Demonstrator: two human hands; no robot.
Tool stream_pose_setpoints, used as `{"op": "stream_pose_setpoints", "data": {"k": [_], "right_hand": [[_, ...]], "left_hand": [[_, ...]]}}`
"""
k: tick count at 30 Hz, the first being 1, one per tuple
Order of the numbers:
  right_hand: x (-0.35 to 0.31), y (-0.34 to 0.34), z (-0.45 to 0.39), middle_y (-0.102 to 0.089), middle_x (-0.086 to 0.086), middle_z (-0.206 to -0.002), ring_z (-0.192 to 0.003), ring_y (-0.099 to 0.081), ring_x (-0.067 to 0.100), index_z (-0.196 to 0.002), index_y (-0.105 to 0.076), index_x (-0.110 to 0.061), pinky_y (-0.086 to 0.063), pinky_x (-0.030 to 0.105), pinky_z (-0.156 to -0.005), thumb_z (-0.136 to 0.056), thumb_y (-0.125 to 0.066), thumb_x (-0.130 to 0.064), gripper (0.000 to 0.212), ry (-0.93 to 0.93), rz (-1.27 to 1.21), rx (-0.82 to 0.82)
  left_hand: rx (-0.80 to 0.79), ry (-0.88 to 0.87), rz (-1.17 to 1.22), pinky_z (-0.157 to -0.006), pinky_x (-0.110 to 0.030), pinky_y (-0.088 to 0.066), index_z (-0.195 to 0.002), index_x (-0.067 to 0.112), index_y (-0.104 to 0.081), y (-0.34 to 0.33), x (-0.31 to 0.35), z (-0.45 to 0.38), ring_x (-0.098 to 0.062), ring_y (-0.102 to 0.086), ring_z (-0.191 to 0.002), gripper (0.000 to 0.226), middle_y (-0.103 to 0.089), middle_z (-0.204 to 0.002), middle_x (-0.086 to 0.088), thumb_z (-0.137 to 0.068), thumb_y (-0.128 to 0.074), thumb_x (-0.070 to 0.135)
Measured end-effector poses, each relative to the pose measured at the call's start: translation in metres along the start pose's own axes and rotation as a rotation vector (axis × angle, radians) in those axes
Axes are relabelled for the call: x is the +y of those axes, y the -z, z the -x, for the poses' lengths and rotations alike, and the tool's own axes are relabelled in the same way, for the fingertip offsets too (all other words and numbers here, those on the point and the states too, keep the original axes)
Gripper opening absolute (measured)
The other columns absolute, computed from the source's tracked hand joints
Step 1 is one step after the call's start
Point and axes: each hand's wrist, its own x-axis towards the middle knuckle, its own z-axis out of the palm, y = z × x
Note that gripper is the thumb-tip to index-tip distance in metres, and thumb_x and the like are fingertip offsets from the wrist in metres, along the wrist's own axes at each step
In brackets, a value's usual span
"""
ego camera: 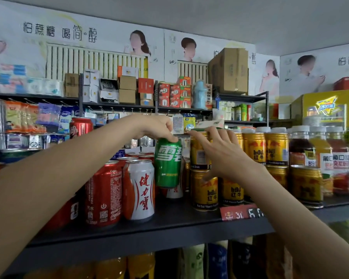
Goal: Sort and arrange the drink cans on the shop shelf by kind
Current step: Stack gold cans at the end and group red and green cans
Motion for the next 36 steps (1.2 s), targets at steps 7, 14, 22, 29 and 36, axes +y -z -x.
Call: {"op": "stream_pose_setpoints", "data": {"k": [7,14,22,29,36], "right_hand": [[-0.003,-0.002,-0.018,-0.018,0.014,-0.149,-0.138,-0.019,0.037,-0.147,0.001,-0.024,0.0,0.054,-0.113,-0.063,-0.074,-0.058,0.117,0.019,0.069,-0.083],[0.005,0.01,-0.031,-0.055,0.004,-0.119,-0.11,-0.054,0.025,-0.118,-0.046,-0.012,-0.028,0.046,-0.105,-0.085,-0.06,-0.044,0.048,-0.111,-0.224,0.065],[0.013,0.017,-0.038,-0.064,0.003,-0.11,-0.102,-0.058,0.021,-0.103,-0.064,-0.014,-0.047,0.042,-0.092,-0.085,-0.064,-0.019,0.019,-0.183,-0.476,0.098],[0.004,0.01,-0.033,-0.045,0.002,-0.132,-0.12,-0.048,0.026,-0.136,-0.032,-0.02,-0.038,0.051,-0.101,-0.069,-0.076,-0.044,0.084,-0.092,-0.328,-0.145],[-0.017,-0.022,-0.025,-0.038,0.005,-0.13,-0.094,-0.058,0.034,-0.122,-0.032,-0.023,-0.048,0.034,-0.065,-0.079,-0.071,-0.029,0.059,-0.26,-0.436,0.229]], "left_hand": [[-0.115,0.065,-0.272,-0.079,-0.021,-0.038,-0.122,0.003,-0.045,-0.009,-0.005,0.002,-0.022,-0.046,-0.112,0.034,-0.044,-0.131,-0.01,-0.092,-0.053,0.018],[-0.277,0.122,-0.345,-0.084,-0.024,-0.035,-0.128,0.007,-0.043,-0.011,-0.008,0.0,-0.025,-0.044,-0.124,0.04,-0.039,-0.141,-0.009,-0.092,-0.054,0.019],[-0.107,-0.114,-0.346,-0.09,-0.027,-0.047,-0.117,0.007,-0.061,-0.029,-0.013,-0.02,-0.02,-0.057,-0.107,0.028,-0.062,-0.119,-0.007,-0.09,-0.055,0.013],[-0.053,-0.03,-0.423,-0.07,-0.024,-0.045,-0.11,0.004,-0.055,-0.048,-0.004,-0.033,-0.018,-0.051,-0.086,0.031,-0.053,-0.089,-0.002,-0.087,-0.06,0.025],[-0.036,0.035,-0.517,-0.081,-0.028,-0.046,-0.117,0.002,-0.053,-0.05,-0.005,-0.042,-0.02,-0.053,-0.089,0.038,-0.059,-0.108,-0.01,-0.087,-0.061,0.025]]}}
